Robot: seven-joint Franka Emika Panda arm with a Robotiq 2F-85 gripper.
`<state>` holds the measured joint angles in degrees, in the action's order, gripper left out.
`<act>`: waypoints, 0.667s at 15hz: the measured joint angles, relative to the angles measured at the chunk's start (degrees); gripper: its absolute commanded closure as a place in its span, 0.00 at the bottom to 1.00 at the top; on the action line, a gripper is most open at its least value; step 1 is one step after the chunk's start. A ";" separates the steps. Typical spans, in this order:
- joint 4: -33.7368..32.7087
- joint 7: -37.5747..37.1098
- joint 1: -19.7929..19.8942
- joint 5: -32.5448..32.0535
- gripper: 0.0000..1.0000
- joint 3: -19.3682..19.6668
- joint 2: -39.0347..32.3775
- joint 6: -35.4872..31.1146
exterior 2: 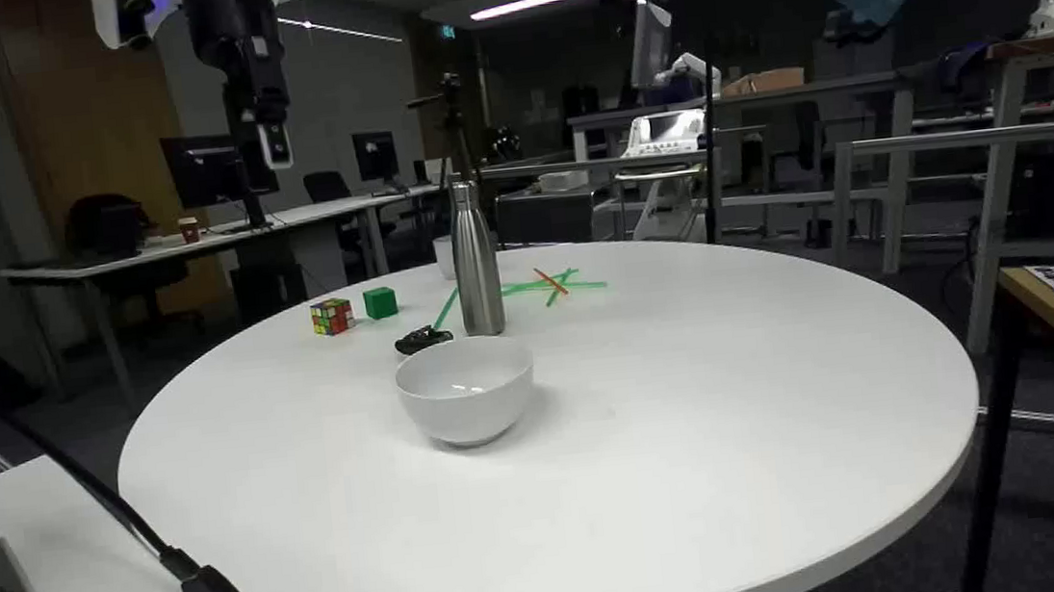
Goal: Place the Rubik's cube on top of the green block
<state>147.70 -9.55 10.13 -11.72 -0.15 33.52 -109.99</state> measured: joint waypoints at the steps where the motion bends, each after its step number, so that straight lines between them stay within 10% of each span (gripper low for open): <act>1: 0.00 0.00 0.00 0.00 0.00 0.00 0.00 0.00; 10: 0.02 0.48 -2.25 0.04 0.00 -0.01 -2.09 -5.65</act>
<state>147.71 -9.06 7.88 -11.68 -0.15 31.43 -115.64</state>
